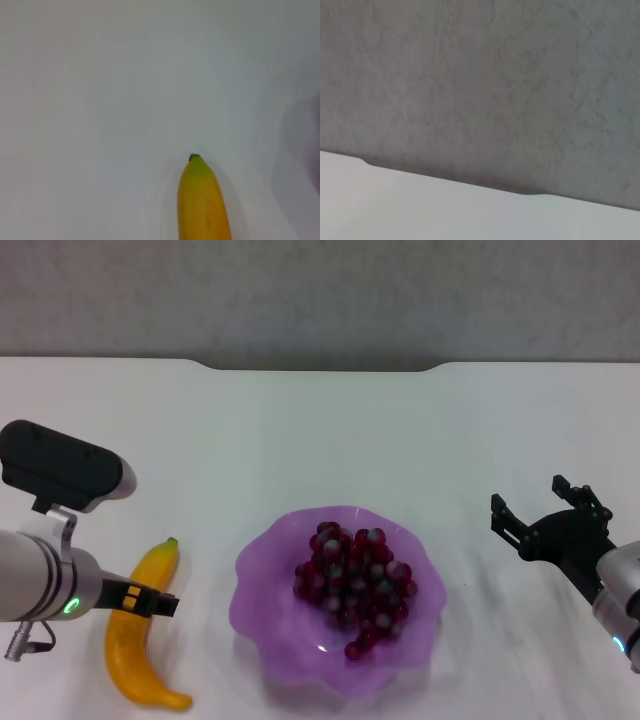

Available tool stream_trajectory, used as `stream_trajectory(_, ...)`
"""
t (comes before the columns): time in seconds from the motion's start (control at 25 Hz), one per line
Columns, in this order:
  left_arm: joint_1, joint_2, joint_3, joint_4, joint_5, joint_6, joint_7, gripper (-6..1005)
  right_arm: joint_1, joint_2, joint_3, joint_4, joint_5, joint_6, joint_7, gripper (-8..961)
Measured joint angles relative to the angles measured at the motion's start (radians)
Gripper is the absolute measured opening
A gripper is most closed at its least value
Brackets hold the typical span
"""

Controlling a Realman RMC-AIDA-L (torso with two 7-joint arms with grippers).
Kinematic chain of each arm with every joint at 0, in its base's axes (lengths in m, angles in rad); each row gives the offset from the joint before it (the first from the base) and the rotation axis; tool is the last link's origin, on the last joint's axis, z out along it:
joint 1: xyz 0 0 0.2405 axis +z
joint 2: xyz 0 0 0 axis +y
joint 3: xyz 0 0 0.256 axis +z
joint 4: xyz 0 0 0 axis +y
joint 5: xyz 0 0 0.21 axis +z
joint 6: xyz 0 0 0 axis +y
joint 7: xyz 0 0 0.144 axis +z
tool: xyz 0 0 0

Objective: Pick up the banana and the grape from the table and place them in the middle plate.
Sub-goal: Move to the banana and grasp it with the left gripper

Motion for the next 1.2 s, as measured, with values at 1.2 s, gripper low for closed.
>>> stream_trajectory(1.2,-0.048,-0.001,-0.008,0.16,-0.012,0.079,-0.034,837,0.002,0.0,0.0,-0.005,-0.002,-0.003,0.0,881)
